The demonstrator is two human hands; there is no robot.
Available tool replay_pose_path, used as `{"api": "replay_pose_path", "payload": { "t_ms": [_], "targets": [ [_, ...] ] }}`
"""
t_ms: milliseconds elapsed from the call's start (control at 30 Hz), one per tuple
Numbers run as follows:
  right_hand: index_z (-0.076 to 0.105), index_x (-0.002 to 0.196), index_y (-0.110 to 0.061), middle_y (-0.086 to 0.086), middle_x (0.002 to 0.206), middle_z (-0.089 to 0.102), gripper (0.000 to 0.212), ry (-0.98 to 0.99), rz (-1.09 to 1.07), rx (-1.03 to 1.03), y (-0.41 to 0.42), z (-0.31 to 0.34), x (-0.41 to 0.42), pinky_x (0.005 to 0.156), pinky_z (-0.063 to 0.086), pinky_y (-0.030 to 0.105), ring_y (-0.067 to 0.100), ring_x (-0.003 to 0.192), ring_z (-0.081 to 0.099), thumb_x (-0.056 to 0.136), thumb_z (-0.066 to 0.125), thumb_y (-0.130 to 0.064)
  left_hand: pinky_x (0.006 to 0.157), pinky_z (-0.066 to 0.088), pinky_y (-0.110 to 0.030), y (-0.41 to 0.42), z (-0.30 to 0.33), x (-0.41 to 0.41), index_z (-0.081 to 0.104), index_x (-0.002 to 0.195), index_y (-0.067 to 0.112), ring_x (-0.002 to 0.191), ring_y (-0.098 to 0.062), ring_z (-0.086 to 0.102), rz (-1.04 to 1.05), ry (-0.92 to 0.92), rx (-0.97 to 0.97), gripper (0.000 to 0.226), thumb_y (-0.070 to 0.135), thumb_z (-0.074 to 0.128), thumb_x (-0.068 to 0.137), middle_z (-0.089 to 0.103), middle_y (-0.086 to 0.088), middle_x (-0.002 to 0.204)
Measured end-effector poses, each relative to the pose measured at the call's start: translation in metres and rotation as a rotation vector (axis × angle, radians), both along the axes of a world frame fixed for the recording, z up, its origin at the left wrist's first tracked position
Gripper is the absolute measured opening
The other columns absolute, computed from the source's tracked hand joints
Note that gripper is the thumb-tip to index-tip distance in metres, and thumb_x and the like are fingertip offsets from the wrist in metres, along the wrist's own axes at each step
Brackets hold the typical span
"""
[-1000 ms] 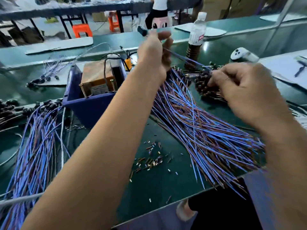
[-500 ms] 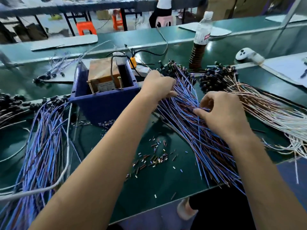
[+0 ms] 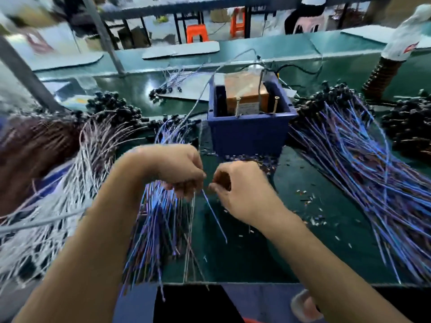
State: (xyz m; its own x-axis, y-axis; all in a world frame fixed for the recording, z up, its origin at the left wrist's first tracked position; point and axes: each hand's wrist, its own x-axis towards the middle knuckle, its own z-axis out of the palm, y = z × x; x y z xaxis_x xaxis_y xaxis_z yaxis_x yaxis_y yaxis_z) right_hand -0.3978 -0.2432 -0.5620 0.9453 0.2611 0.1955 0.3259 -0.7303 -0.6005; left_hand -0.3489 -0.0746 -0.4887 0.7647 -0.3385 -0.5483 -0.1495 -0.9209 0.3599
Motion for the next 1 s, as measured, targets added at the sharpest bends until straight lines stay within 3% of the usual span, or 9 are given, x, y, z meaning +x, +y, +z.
{"api": "replay_pose_path", "payload": {
  "t_ms": [133,233,333,500,700,767,833,900,1000],
  "targets": [
    [0.067,0.089,-0.009,0.01,0.086,0.068,0.028,0.062,-0.009,-0.067,0.044,-0.002,0.02,0.073,0.058,0.043,0.034,0.081,0.065,0.098,0.069,-0.036,0.042,0.041,-0.017,0.052,0.014,0.012,0.074,0.088,0.005,0.043,-0.008,0.062,0.209,-0.204,0.144,0.026,0.018,0.056,0.102,0.074,0.003,0.062],
    [0.052,0.074,-0.013,0.008,0.073,0.057,0.041,0.087,-0.096,-0.12,0.066,0.0,0.039,0.064,0.048,0.036,0.034,0.07,0.058,0.097,0.07,-0.042,0.065,0.055,-0.027,0.06,0.009,0.021,0.074,0.078,0.015,0.073,-0.02,0.073,0.317,-0.524,0.162,0.019,0.013,0.062,0.092,0.076,-0.004,0.076],
    [0.044,0.068,-0.013,0.005,0.065,0.047,0.049,0.151,-0.132,-0.123,0.081,-0.004,0.052,0.06,0.039,0.032,0.033,0.065,0.051,0.093,0.074,-0.042,0.082,0.057,-0.038,0.037,-0.01,0.03,0.073,0.09,0.02,0.09,-0.03,0.068,0.387,-0.698,0.093,0.008,0.018,0.065,0.088,0.073,-0.008,0.095],
    [0.052,0.081,-0.025,0.009,0.084,0.068,0.022,0.124,-0.097,-0.101,0.08,-0.009,0.056,0.064,0.036,0.03,0.038,0.086,0.066,0.09,0.07,-0.036,0.074,0.047,-0.038,0.007,-0.04,0.054,0.071,0.108,0.015,0.102,-0.038,0.067,0.285,-0.733,0.24,0.02,0.015,0.067,0.089,0.068,-0.013,0.109],
    [0.065,0.085,-0.014,0.007,0.086,0.069,0.031,0.28,-0.069,-0.041,0.072,-0.005,0.059,0.067,0.04,0.033,0.031,0.086,0.064,0.093,0.071,-0.044,0.074,0.044,-0.037,0.007,-0.037,0.06,0.069,0.105,0.008,0.104,-0.042,0.065,0.348,-0.71,0.189,0.022,0.008,0.059,0.085,0.066,-0.017,0.103],
    [0.063,0.09,-0.015,0.006,0.09,0.068,0.029,0.258,-0.085,0.017,0.071,-0.003,0.052,0.071,0.046,0.037,0.031,0.089,0.063,0.098,0.066,-0.043,0.081,0.049,-0.037,0.011,-0.029,0.062,0.068,0.103,0.006,0.103,-0.038,0.065,0.416,-0.667,0.034,0.017,0.013,0.059,0.092,0.068,-0.016,0.101],
    [0.061,0.097,-0.015,0.005,0.094,0.066,0.026,0.082,-0.127,0.133,0.072,-0.002,0.04,0.077,0.051,0.045,0.03,0.088,0.062,0.105,0.057,-0.039,0.08,0.054,-0.035,0.013,-0.016,0.06,0.064,0.099,0.007,0.093,-0.031,0.065,0.524,-0.592,-0.285,0.013,0.017,0.055,0.101,0.071,-0.014,0.1],
    [0.06,0.1,-0.014,0.004,0.092,0.064,0.028,-0.104,-0.126,0.258,0.077,0.005,0.028,0.076,0.049,0.05,0.028,0.083,0.06,0.109,0.05,-0.038,0.054,0.051,-0.026,0.009,0.002,0.054,0.054,0.095,0.011,0.068,-0.019,0.059,0.701,-0.405,-0.83,0.014,0.014,0.047,0.107,0.067,-0.008,0.085],
    [0.062,0.102,-0.007,0.006,0.085,0.068,0.032,-0.044,-0.015,0.524,0.084,0.025,0.023,0.076,0.05,0.054,0.029,0.08,0.062,0.112,0.045,-0.032,0.038,0.03,-0.018,0.004,0.032,0.048,0.044,0.085,0.014,0.046,-0.006,0.036,0.886,-0.144,-1.546,0.026,0.015,0.037,0.111,0.05,0.002,0.062]
  ]
}}
